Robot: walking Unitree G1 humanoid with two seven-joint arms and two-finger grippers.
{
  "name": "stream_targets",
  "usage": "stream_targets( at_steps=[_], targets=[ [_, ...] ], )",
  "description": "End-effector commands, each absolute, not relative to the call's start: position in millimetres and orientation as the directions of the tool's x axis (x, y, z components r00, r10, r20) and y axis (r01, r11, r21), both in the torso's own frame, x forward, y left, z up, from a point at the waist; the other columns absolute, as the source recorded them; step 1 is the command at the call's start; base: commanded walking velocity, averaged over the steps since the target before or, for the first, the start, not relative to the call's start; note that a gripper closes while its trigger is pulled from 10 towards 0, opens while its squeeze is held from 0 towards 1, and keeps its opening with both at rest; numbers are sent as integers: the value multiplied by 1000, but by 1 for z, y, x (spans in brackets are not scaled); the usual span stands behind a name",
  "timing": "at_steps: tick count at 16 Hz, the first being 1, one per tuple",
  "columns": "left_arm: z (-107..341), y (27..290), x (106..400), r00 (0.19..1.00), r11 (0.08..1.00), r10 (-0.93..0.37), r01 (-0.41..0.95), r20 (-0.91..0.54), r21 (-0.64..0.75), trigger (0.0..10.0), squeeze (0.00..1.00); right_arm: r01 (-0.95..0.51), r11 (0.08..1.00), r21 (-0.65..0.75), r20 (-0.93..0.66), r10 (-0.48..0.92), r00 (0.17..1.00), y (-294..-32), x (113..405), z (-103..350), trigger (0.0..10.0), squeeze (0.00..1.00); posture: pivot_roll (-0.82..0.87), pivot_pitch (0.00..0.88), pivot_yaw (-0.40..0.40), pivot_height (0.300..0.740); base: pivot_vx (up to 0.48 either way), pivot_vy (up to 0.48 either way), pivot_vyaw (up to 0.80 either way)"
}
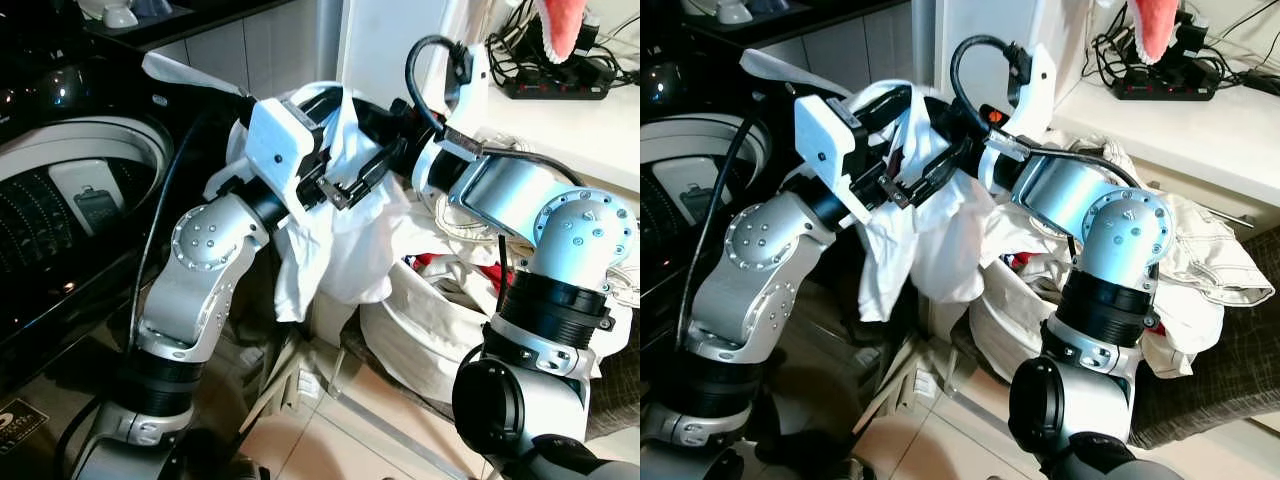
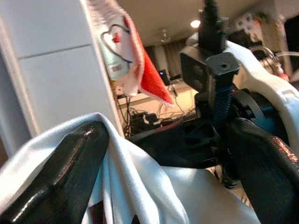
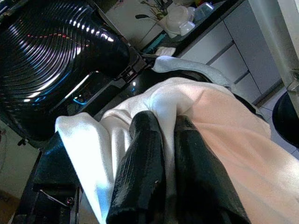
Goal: Clothes washing
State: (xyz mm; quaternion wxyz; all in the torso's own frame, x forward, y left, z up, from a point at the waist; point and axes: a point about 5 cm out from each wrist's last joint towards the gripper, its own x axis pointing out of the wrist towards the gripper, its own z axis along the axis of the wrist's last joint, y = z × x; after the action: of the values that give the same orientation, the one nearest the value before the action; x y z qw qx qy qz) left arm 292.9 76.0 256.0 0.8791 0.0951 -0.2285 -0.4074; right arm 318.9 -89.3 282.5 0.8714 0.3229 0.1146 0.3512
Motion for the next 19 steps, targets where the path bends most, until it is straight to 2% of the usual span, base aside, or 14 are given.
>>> stream_targets(
  at_steps=[1, 4, 5, 9, 11, 12, 13, 14, 15, 16, 18, 19],
  targets=[
    [202, 60, 291, 536, 506, -844, 791, 11, 343, 10000, 0, -700, 424, 575, 179, 770, 613, -73, 299, 313, 0, 0, -23, 0, -57, 740, 0, 0, 0],
    [193, 70, 287, 539, 503, -841, 814, -55, 291, 10000, 0, -697, 428, 575, 159, 777, 609, -75, 295, 307, 0, 0, -20, 0, -63, 740, 0, 0, 0],
    [190, 74, 285, 527, 485, -844, 831, -104, 273, 10000, 1000, -691, 449, 566, 139, 774, 617, -78, 294, 305, 0, 0, -22, 0, -64, 740, 0, 0, 0],
    [180, 86, 278, 483, 400, -841, 858, -242, 323, 10000, 1000, -676, 479, 561, 128, 756, 642, -88, 296, 304, 0, 0, -21, 0, -66, 740, 0, 0, 0],
    [181, 86, 272, 444, 376, -864, 883, -237, 282, 10000, 1000, -670, 489, 558, 126, 748, 651, -92, 297, 305, 0, 0, -22, 0, -66, 740, 0, 0, 0],
    [183, 87, 270, 430, 369, -875, 890, -222, 267, 10000, 682, -665, 498, 556, 124, 742, 659, -94, 298, 305, 0, 0, -22, 0, -66, 740, 0, 0, 0],
    [186, 90, 270, 435, 379, -876, 888, -207, 261, 10000, 0, -660, 509, 553, 123, 733, 668, -98, 299, 306, 0, 0, -21, 0, -67, 740, 0, 0, 0],
    [187, 92, 272, 453, 395, -868, 879, -203, 269, 10000, 0, -660, 509, 552, 125, 732, 670, -99, 299, 306, 0, 0, -20, 0, -68, 740, 0, 0, 0],
    [193, 91, 278, 505, 449, -850, 843, -151, 295, 10000, 0, -663, 505, 552, 130, 733, 667, -99, 298, 307, 0, 0, -22, 0, -68, 740, 0, 0, 0],
    [208, 87, 286, 576, 554, -818, 787, -1, 273, 10000, 0, -666, 502, 552, 127, 738, 662, -96, 298, 307, 0, 0, -25, 0, -68, 740, 0, 0, 0],
    [211, 89, 285, 568, 559, -822, 795, 34, 237, 10000, 0, -654, 516, 554, 119, 728, 676, -98, 299, 305, 0, 0, -27, 0, -69, 740, 0, 0, 0],
    [209, 94, 276, 510, 504, -860, 843, 16, 190, 10000, 725, -631, 545, 552, 113, 701, 704, -103, 302, 305, 0, 0, -24, 0, -73, 740, 0, 0, 0]
  ],
)
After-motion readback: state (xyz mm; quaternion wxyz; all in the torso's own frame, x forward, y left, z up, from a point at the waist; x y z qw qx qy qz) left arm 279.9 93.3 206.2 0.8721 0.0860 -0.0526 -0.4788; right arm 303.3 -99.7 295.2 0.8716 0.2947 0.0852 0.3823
